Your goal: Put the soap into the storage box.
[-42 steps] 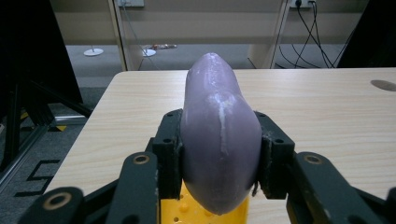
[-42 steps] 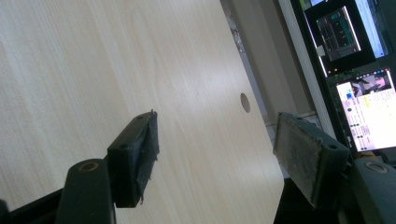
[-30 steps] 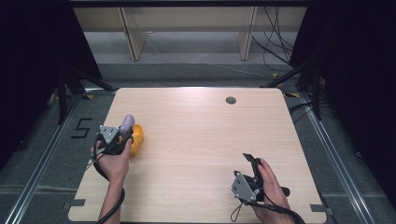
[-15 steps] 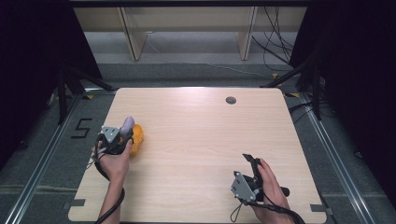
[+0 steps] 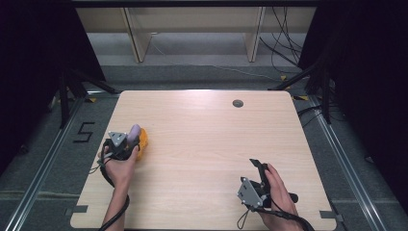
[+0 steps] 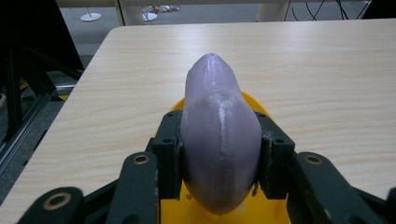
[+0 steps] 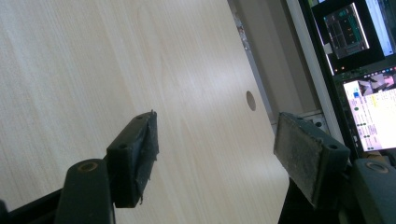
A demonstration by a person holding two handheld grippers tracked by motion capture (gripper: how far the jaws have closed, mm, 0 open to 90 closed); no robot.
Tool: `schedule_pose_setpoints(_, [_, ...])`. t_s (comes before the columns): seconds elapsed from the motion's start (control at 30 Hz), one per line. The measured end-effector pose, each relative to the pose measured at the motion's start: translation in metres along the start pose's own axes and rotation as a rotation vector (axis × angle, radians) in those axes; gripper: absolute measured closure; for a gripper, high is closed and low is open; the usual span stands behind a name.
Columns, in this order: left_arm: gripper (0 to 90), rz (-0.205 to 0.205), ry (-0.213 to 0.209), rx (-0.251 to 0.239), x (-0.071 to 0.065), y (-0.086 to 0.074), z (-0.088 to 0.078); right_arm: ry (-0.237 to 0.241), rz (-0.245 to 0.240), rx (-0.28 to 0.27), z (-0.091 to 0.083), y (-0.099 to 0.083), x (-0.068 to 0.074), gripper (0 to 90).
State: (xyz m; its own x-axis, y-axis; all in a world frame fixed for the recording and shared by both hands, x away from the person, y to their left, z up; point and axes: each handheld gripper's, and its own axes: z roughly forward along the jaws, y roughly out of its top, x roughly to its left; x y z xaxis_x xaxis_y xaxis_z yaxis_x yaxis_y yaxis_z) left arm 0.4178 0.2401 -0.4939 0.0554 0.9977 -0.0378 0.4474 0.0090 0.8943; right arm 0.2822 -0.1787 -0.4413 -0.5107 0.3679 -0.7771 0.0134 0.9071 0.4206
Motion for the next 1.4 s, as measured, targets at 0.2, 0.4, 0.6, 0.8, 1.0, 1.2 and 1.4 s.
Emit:
schedule_pose_setpoints(0.2, [58.6,0.000,-0.007,0.027,0.0000,-0.0045,0.0027,0.000,0.001,0.001,0.0002,0.0000,0.0002,31.5])
schedule_pose_setpoints(0.4, [58.4,0.001,-0.011,0.043,0.0010,-0.0043,0.0033,0.006,0.013,-0.004,0.0008,0.0003,0.0012,31.4])
schedule_pose_setpoints(0.6, [58.4,-0.008,-0.017,0.061,0.0018,-0.0029,0.0033,0.004,0.003,0.002,0.0008,0.0002,0.0008,31.1])
schedule_pose_setpoints(0.8, [58.2,-0.017,-0.024,0.113,0.0026,-0.0025,0.0036,0.009,-0.007,-0.009,0.0016,0.0006,0.0004,31.1])
schedule_pose_setpoints(1.0, [58.1,-0.011,-0.028,0.150,0.0028,-0.0029,0.0049,0.011,-0.004,-0.009,0.0014,0.0005,0.0004,31.1])
schedule_pose_setpoints(1.2, [58.0,-0.018,-0.028,0.158,0.0030,-0.0021,0.0048,0.012,-0.004,-0.007,0.0015,0.0005,0.0006,31.0])
schedule_pose_setpoints(1.4, [52.9,-0.027,-0.027,0.144,0.0038,0.0013,0.0001,0.011,-0.016,-0.001,0.0012,0.0002,-0.0002,31.0])
